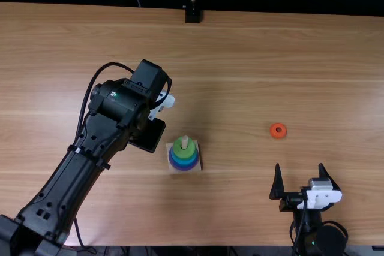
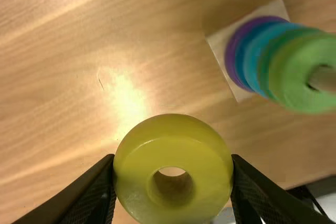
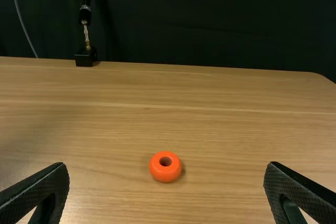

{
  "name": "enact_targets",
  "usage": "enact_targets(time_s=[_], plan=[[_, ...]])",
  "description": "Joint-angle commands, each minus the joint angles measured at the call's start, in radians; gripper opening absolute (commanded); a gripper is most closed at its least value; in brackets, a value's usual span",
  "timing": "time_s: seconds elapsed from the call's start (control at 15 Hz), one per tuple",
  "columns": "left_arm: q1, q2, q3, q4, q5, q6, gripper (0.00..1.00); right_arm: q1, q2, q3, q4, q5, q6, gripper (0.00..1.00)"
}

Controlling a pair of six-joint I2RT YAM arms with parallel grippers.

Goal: Build the Hanoi tower: stack the rings onto the peg from bottom to top in this color order: purple, dark blue, light blue, dark green, light green, yellow, orange.

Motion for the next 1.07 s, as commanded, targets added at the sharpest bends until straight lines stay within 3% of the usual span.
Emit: enact_targets(time_s=[0.0,0.47,0.6,1.0], plan=[[-0.027,-0.034,0.07,-0.025,0.007,-0.047,0.0,-0.011,-0.013,-0.012,-0.012,0.01,0.007,1.0],[-0.133,-0.014,0.184,-0.051,-0.001,-0.091,0.0,-0.011,-0.013,-0.012,-0.012,0.01,0.007,1.0],[-0.165,0.02,0.219,-0.051,-0.004,-0.124,0.0,-0.011,-0.013,-0.012,-0.012,0.01,0.007,1.0],[-0.205,0.086,0.271,-0.04,-0.004,-0.135,0.0,-0.011,-0.013,-0.012,-0.012,0.01,0.007,1.0]])
